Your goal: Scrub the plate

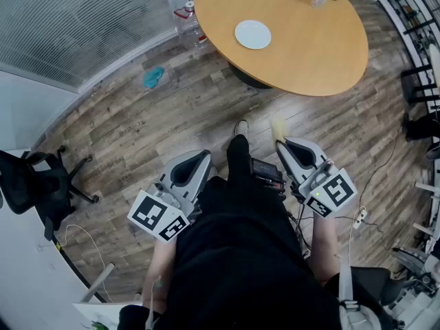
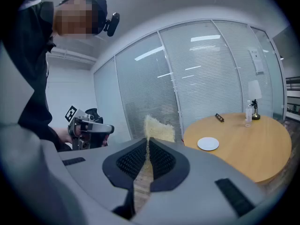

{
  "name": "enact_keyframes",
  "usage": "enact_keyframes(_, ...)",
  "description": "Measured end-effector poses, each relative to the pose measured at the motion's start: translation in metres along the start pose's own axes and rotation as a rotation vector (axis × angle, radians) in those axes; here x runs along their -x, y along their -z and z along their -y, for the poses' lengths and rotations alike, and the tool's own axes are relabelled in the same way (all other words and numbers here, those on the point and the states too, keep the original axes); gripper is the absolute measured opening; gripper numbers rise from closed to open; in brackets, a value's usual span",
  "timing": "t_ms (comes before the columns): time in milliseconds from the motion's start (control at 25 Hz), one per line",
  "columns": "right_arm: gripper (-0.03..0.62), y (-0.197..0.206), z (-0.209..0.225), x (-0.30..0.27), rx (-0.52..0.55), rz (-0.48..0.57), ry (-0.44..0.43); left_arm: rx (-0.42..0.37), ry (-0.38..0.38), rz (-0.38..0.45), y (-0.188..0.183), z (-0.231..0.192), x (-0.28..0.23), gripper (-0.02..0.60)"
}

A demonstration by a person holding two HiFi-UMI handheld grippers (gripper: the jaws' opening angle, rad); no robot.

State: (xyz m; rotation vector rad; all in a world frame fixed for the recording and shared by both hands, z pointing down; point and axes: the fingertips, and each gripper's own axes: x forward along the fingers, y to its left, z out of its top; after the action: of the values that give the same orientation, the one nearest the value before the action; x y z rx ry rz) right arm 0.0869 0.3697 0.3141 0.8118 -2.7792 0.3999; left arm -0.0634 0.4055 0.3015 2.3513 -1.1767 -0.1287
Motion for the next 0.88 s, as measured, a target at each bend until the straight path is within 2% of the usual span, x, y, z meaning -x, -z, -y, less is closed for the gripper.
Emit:
enact_keyframes(320,0.025,-0.007,0.011,-0.013,-0.006,0.006,-0.025,0.009,-0.047,0.029,-0.007,-0.012,-0.003,0.011)
enact_keyframes(560,0.026,-0.017,0.022,-0.023,-0.06,0.041,-0.077,0.023,-0.037,-0.011,-0.006,-0.016,-0.025,0.011)
enact_keyframes(720,0.026,-0.018,0.052,-0.028,-0.079,0.043,-0.047,0.028,-0.018,-0.045,-0.011,-0.024,-0.056,0.011)
enact_keyframes(880,0.026,-0.035,0.101,-0.032,-0.08,0.083,-0.002,0.004,0.031,-0.07,-0.024,-0.023,-0.106,0.011)
